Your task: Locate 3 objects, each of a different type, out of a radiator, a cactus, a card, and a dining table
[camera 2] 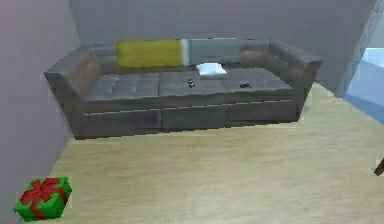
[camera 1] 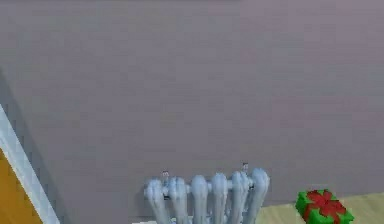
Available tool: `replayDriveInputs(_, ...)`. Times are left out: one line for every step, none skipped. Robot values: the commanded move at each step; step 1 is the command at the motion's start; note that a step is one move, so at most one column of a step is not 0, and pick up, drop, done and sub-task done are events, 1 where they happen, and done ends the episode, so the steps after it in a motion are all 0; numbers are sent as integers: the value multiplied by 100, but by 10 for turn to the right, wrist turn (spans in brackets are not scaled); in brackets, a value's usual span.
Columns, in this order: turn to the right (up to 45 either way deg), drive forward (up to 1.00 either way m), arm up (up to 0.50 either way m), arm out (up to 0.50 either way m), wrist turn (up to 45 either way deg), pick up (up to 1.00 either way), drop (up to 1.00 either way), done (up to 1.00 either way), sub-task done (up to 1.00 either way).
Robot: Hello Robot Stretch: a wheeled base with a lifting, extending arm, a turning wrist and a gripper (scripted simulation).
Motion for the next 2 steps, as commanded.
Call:
replayDriveInputs(450,0,0,0,0,0,0,0,0)
replayDriveInputs(450,0,0,0,0,0,0,0,0)
